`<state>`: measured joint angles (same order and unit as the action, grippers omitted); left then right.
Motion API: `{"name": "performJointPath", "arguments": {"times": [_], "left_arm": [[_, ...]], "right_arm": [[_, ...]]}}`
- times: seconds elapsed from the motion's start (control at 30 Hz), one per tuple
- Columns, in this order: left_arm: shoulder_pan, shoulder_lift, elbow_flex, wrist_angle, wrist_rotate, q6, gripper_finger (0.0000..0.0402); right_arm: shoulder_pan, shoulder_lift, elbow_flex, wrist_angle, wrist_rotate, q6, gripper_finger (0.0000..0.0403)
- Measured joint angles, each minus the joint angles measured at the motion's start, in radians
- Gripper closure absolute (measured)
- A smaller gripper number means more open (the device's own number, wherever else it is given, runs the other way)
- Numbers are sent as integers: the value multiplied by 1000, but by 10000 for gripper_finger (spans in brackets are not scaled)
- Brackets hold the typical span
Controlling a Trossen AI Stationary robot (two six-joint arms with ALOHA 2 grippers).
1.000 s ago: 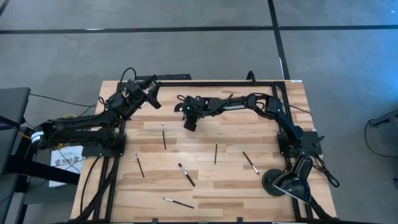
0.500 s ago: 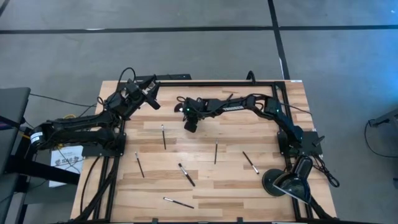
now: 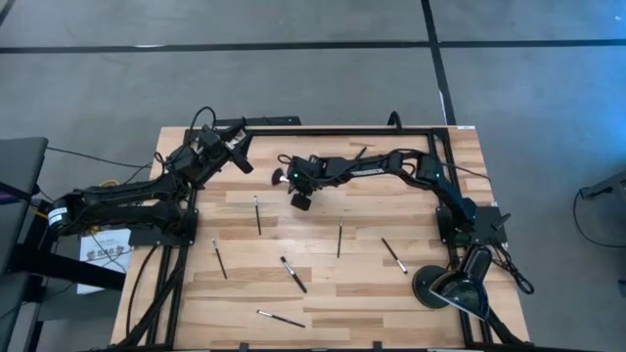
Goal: Put items in baskets/containers
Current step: Put the highlighter brush into the transparent bin
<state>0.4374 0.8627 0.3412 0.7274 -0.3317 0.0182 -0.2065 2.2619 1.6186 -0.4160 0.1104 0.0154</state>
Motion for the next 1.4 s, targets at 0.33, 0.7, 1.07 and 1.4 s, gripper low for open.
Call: {"name": "performJointPath", "arguments": {"times": [0.33,0.7,1.07,1.4], "left_arm": [[0,-66,0,-5,202,-59,197],[0,-147,0,-30,545,-116,197],[2,-34,0,9,659,-123,197],[-22,122,37,83,756,-131,197]], "right_arm": [[23,-225,-31,-2,-12,-90,376],[43,-507,-429,581,-105,-68,374],[2,-618,-575,913,-378,-4,372],[2,-606,-580,971,-457,22,373]]}}
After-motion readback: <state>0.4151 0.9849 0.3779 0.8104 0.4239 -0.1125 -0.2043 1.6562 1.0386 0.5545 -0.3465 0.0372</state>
